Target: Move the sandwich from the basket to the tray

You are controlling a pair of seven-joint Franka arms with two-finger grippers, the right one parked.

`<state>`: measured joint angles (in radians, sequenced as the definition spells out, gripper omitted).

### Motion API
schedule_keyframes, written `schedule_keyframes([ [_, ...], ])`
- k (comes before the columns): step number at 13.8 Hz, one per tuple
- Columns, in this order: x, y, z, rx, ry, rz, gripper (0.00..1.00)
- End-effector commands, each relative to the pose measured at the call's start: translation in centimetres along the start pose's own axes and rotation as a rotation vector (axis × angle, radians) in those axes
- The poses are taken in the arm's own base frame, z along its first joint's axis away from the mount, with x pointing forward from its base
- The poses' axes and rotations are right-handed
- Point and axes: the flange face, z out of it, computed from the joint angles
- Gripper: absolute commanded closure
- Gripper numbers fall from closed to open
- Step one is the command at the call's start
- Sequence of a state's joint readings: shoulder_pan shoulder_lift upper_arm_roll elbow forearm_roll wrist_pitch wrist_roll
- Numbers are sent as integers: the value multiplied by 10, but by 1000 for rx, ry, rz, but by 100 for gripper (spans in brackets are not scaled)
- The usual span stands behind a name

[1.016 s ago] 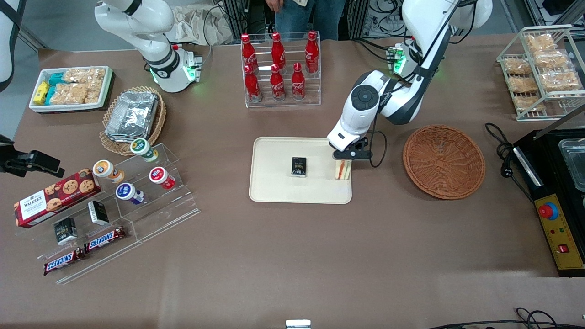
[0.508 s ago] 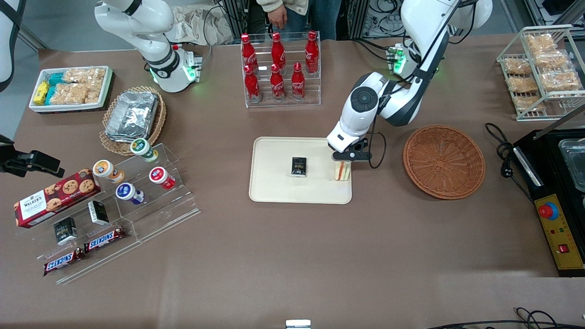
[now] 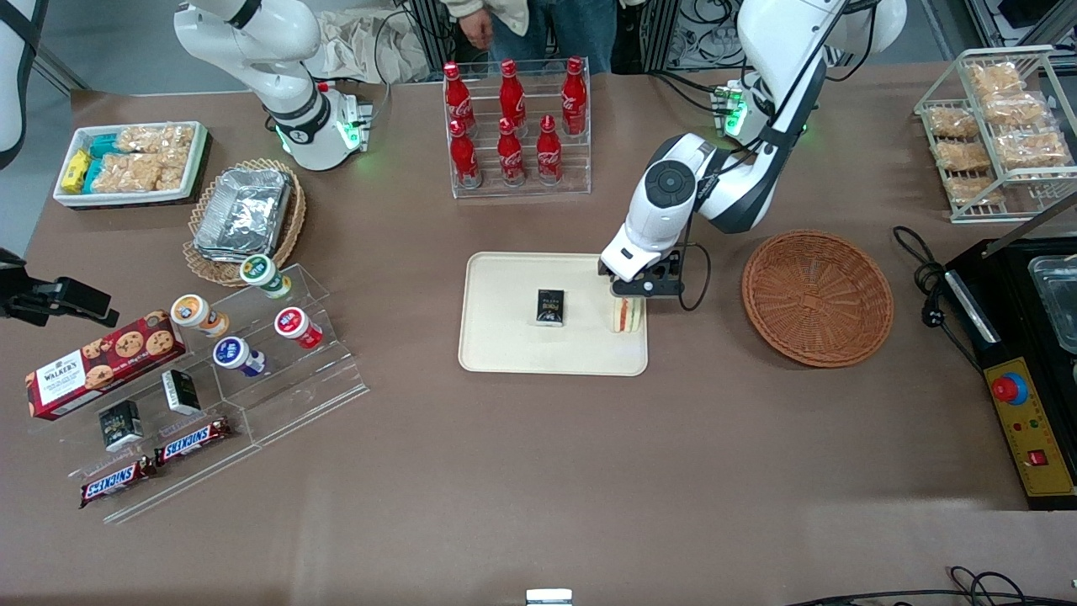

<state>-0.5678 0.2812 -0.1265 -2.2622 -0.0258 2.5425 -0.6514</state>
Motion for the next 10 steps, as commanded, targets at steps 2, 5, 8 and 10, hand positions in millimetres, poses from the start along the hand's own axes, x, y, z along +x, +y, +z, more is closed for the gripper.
schedule_keyframes([
  [2,20,-1,-33,3,6,-64,0],
  [5,38,8,-115,61,-63,-68,0],
  [8,89,-31,-216,92,-138,-63,0],
  [10,108,-60,-253,57,-93,-115,0],
])
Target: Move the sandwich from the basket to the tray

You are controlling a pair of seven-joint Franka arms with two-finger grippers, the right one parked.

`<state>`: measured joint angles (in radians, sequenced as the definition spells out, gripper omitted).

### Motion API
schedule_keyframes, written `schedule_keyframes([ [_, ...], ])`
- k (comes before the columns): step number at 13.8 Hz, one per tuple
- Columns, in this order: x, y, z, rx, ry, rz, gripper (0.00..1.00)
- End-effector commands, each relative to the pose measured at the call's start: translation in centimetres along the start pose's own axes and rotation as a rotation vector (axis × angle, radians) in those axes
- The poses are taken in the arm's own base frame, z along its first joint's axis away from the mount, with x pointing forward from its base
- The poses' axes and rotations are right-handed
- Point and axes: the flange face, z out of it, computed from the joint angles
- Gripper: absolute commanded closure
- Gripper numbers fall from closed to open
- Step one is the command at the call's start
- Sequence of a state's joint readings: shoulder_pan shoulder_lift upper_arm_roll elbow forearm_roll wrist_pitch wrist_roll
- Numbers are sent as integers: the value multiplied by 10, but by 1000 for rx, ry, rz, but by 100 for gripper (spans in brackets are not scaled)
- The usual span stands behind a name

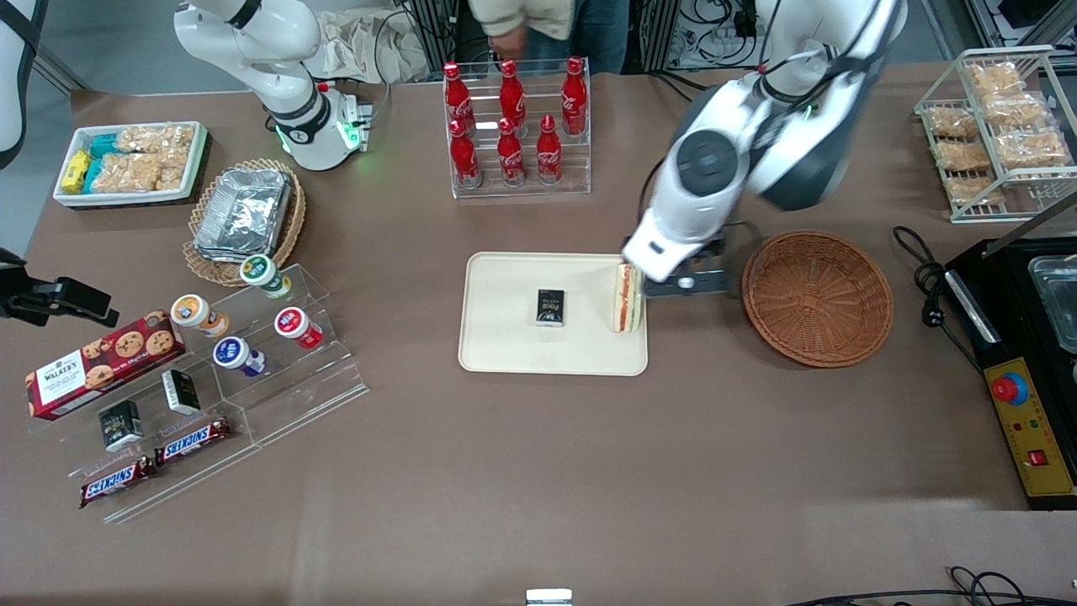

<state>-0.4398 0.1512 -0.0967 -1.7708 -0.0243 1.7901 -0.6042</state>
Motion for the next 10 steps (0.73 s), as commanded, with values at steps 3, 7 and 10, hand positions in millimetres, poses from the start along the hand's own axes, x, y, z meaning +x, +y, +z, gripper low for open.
schedule_keyframes([
  [3,19,-77,-76,-45,63,-76,0],
  [7,0,-186,-120,-24,22,82,0],
  [10,3,-209,-122,6,26,62,0],
])
